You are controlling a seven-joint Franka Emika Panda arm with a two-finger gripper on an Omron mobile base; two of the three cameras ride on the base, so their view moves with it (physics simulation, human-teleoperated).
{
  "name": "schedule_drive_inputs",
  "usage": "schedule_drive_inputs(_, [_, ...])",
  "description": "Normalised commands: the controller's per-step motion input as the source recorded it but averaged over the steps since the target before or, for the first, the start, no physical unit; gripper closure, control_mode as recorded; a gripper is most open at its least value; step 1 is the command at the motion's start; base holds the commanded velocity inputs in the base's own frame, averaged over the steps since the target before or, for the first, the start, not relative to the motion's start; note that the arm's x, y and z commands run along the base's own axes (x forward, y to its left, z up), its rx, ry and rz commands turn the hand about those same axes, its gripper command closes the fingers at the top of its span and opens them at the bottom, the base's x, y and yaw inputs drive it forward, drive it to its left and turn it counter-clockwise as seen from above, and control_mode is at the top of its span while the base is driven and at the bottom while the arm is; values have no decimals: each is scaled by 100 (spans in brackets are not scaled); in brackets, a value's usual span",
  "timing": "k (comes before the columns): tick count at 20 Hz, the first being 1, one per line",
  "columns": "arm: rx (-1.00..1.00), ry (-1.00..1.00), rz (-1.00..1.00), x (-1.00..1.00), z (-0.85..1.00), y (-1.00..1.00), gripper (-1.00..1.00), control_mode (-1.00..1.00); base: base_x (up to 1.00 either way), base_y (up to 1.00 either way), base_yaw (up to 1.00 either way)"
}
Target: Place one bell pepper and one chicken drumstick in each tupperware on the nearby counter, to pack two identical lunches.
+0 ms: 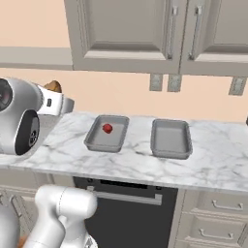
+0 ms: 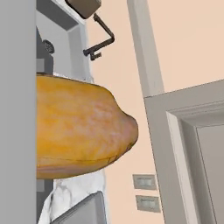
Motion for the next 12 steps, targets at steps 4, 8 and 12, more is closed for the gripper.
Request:
schedule_drive_inputs(4, [0, 0, 0, 0, 0, 0, 100, 100, 66, 8, -1])
schedule_drive_inputs(8, [0, 4, 0, 4, 0, 0, 100, -100, 39, 0, -1])
schedule_drive_inputs(12, [-3, 21, 0, -3, -18, 0, 100, -100, 0, 0, 0])
